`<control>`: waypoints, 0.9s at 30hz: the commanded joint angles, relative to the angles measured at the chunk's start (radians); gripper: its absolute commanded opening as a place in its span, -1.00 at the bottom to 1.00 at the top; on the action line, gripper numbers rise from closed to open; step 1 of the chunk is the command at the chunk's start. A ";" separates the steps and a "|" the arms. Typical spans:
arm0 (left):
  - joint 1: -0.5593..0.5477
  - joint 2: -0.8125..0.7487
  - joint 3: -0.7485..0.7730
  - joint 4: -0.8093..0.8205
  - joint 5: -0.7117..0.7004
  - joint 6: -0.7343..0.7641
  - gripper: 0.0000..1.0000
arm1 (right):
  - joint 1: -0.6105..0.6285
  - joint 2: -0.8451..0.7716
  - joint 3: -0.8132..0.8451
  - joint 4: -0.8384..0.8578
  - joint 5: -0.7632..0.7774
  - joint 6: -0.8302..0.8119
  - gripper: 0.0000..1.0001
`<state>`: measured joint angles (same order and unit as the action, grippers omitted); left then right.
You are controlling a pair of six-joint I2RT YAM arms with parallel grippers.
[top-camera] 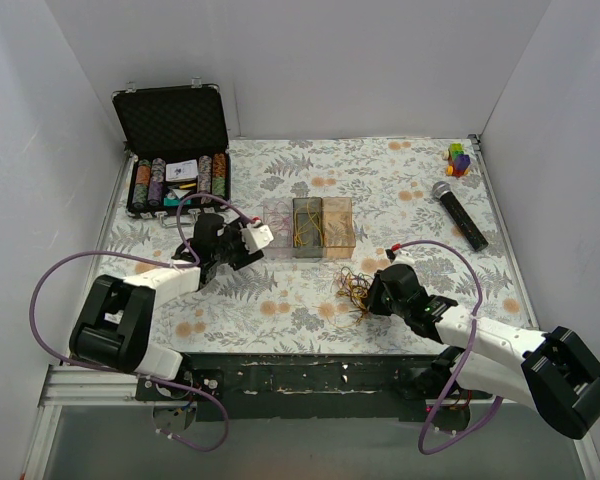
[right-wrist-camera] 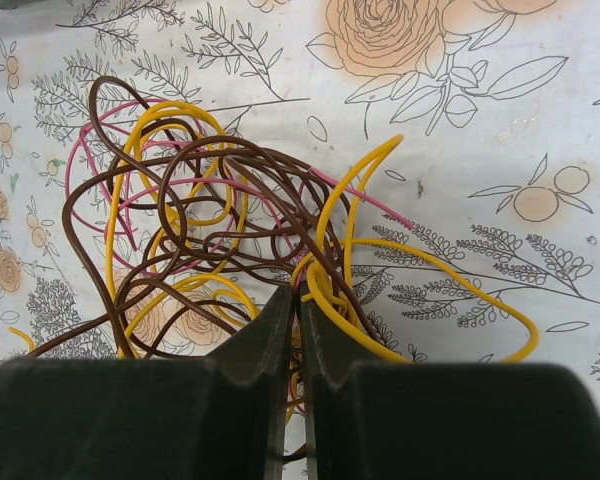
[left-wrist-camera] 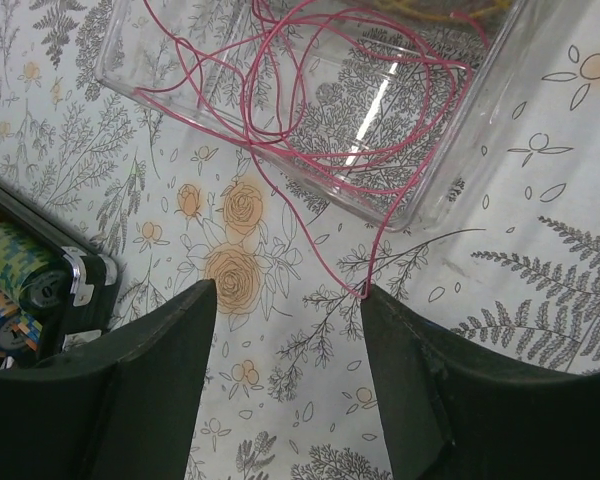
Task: Untangle the cables
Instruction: Place the cable in the bin.
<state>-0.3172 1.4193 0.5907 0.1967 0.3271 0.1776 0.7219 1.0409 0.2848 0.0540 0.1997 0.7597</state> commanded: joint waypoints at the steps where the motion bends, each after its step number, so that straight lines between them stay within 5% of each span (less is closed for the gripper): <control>1: 0.004 0.032 0.032 0.031 0.026 0.026 0.12 | 0.001 0.031 -0.018 -0.094 0.009 -0.014 -0.70; 13: 0.003 0.015 0.049 -0.016 0.076 0.010 -0.19 | 0.001 0.047 -0.026 -0.074 0.006 -0.011 -0.70; 20: 0.003 0.024 0.061 0.021 0.052 0.008 -0.75 | -0.001 0.031 -0.033 -0.083 0.012 -0.010 -0.70; 27: 0.000 -0.026 0.066 0.119 0.036 0.068 -1.00 | 0.001 0.031 -0.038 -0.072 0.007 -0.007 -0.70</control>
<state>-0.3168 1.4582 0.6331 0.2173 0.3733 0.1986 0.7219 1.0554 0.2844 0.0772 0.1997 0.7601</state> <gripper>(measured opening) 0.016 0.148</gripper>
